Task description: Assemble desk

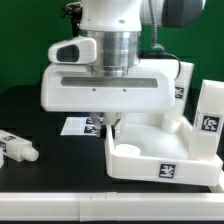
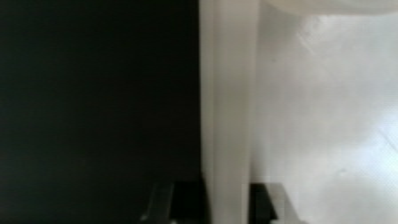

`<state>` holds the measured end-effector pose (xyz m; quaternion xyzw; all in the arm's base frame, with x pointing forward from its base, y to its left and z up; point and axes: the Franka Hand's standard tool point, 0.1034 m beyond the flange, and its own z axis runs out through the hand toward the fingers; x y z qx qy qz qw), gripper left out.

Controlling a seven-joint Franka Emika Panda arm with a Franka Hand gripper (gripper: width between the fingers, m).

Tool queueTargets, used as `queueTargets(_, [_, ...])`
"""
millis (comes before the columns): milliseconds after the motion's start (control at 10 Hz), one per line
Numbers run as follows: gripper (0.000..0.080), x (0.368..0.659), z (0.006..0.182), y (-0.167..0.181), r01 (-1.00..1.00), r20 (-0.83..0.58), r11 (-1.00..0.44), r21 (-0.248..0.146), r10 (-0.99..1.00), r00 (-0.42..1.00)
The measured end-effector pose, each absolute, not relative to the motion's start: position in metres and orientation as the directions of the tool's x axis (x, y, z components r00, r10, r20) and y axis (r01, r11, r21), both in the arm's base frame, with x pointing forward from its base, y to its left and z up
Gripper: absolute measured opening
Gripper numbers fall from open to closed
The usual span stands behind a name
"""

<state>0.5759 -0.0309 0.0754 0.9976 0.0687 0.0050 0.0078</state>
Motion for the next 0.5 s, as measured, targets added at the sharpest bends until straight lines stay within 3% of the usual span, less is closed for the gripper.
queueTargets(400, [0.0060, 0.574, 0.070, -0.040, 0.430, -0.030, -0.902, 0.040, 0.429, 0.903])
queueTargets(500, [0.0060, 0.589, 0.073, -0.039, 0.589, -0.044, -0.806, 0.054, 0.587, 0.808])
